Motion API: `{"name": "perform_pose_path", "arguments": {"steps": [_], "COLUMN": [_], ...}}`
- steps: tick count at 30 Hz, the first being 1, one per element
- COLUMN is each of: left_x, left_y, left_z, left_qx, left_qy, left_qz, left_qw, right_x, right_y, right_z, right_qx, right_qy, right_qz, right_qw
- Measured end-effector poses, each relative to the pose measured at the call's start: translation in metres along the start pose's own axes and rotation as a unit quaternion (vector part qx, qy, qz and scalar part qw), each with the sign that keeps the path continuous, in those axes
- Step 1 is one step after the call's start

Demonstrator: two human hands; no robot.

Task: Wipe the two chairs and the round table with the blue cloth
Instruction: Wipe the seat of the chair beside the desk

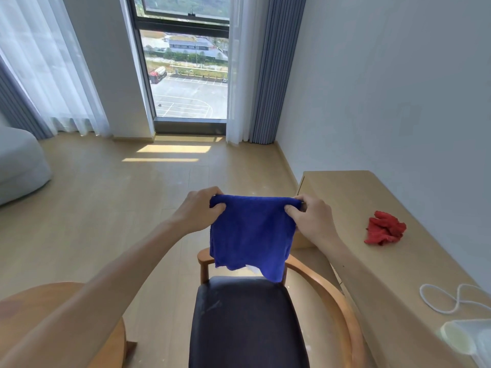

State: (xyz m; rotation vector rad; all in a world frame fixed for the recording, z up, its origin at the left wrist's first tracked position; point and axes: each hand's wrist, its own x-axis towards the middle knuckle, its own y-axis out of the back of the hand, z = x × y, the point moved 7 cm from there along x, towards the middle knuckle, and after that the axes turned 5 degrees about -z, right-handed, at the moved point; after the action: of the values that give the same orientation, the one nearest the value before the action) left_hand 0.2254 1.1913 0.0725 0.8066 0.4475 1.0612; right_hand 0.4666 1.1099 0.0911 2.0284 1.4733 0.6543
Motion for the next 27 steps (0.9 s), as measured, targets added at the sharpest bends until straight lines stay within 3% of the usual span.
{"name": "perform_pose_path", "arguments": {"steps": [4,7,10,12,14,16,18,20,24,27], "left_x": [-0.006,-0.011,-0.015,-0.018,-0.019,-0.018,-0.014,-0.016,-0.032,-0.037], "left_y": [-0.009,-0.029,-0.032,-0.031,-0.031,-0.030,-0.025,-0.029,-0.075,-0.092], "left_z": [0.021,0.046,0.048,0.048,0.052,0.055,0.048,0.034,0.017,0.014], "left_qx": [-0.028,-0.103,-0.293,-0.369,-0.376,-0.335,-0.243,-0.190,-0.284,-0.369], "left_qy": [0.045,0.084,0.142,0.140,0.106,0.055,0.017,0.010,0.012,0.023], "left_qz": [0.034,-0.010,-0.050,-0.079,-0.105,-0.104,-0.049,-0.022,-0.154,-0.166], "left_qw": [0.998,0.991,0.944,0.915,0.914,0.935,0.969,0.982,0.946,0.914], "right_x": [-0.009,-0.019,-0.020,-0.021,-0.019,-0.014,-0.009,-0.008,-0.004,-0.002], "right_y": [-0.015,-0.040,-0.045,-0.045,-0.043,-0.037,-0.031,-0.025,-0.020,-0.023], "right_z": [-0.017,-0.042,-0.046,-0.041,-0.035,-0.029,-0.021,-0.016,-0.009,0.001], "right_qx": [0.018,0.057,0.125,0.112,0.103,0.137,0.201,0.260,0.406,0.462], "right_qy": [-0.012,0.017,0.012,0.023,0.032,0.026,0.016,0.022,0.022,-0.004], "right_qz": [0.018,-0.048,-0.117,-0.143,-0.124,-0.078,-0.062,-0.065,-0.078,-0.072], "right_qw": [1.000,0.997,0.985,0.983,0.986,0.987,0.978,0.963,0.910,0.884]}}
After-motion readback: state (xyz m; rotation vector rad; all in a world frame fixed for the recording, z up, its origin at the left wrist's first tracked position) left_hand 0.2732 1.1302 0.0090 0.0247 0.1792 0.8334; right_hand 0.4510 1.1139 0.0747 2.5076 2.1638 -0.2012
